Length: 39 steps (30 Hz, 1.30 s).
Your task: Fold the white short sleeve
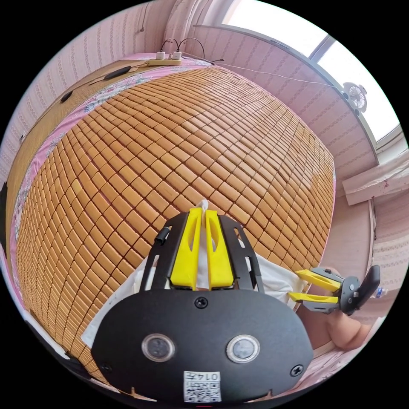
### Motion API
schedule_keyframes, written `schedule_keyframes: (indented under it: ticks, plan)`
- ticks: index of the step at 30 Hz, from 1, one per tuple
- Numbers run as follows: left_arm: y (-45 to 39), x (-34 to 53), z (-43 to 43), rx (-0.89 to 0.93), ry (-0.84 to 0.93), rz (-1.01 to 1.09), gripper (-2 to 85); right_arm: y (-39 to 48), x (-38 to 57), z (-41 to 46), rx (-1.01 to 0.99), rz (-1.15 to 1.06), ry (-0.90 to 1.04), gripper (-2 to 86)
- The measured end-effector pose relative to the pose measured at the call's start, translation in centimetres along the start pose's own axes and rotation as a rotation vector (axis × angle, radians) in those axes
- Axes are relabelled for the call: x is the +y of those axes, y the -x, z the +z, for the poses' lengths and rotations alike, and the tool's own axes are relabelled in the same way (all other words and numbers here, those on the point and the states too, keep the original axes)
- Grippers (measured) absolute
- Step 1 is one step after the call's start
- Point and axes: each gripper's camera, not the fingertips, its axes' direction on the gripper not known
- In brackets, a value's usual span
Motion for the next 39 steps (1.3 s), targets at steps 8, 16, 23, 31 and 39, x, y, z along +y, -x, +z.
schedule_keyframes:
  ticks: [8, 16, 23, 31, 39]
  plan:
    - [0.2, 1.0, -3.0, 0.068, -0.053, -0.020, -0.9, 2.1, -0.9, 0.2, 0.103, -0.094, 0.005, 3.1]
    - [0.6, 3.7, -9.5, 0.087, -0.111, 0.010, -0.8, 2.8, -1.8, -3.0, -0.113, -0.106, -0.091, 1.0]
    - [7.8, 13.9, -22.1, 0.028, -0.223, -0.045, 0.0, 11.7, -4.4, -5.5, -0.486, -0.382, -0.110, 1.8]
    - [17.4, 34.3, -28.5, -0.285, -0.167, -0.432, 5.3, 29.8, -5.8, 5.8, -0.574, -0.567, 0.261, 11.2]
    - [10.1, 50.6, -28.2, -0.002, -0.207, -0.593, 5.3, 33.1, -8.6, 5.0, -0.406, -0.780, 0.236, 8.4]
